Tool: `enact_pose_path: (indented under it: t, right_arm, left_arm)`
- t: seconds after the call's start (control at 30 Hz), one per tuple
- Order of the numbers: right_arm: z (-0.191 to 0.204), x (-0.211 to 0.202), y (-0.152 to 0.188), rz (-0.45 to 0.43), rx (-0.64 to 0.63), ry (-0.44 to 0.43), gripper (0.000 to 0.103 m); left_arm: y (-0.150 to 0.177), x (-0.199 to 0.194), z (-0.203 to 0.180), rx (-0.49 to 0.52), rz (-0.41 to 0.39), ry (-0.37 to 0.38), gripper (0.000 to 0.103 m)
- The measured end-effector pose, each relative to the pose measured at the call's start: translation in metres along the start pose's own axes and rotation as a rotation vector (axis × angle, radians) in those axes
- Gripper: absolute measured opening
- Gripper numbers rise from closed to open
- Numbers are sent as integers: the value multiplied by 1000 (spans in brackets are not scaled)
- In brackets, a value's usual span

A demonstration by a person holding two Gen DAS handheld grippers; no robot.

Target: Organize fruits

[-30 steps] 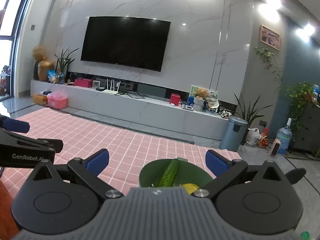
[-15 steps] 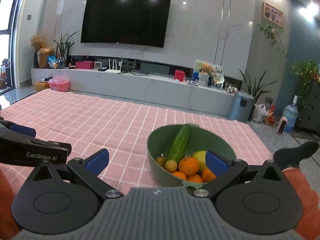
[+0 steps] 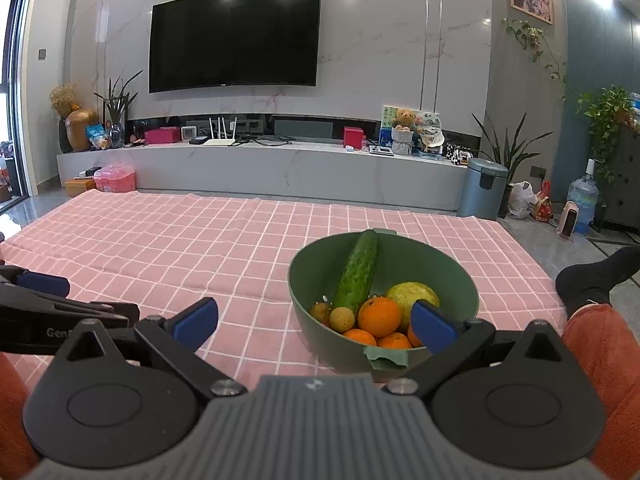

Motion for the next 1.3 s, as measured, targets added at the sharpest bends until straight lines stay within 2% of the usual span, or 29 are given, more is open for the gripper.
enact_pose_path:
  t: [1.3]
  right_arm:
    - [2,-8,-2,-25,-10,-33,98]
  left_arm:
    - [-8,-9,1,-5,-26,3,93]
Point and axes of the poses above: each gripper's, at about its wrist camera, not at the fingertips, and x roughly the way its jaws point, z to its left, y to its underside, the point moved 9 cm from there along x, roughly the way its jaws point, and after that the axes turned 4 degrees about z, right-handed, at the moved point
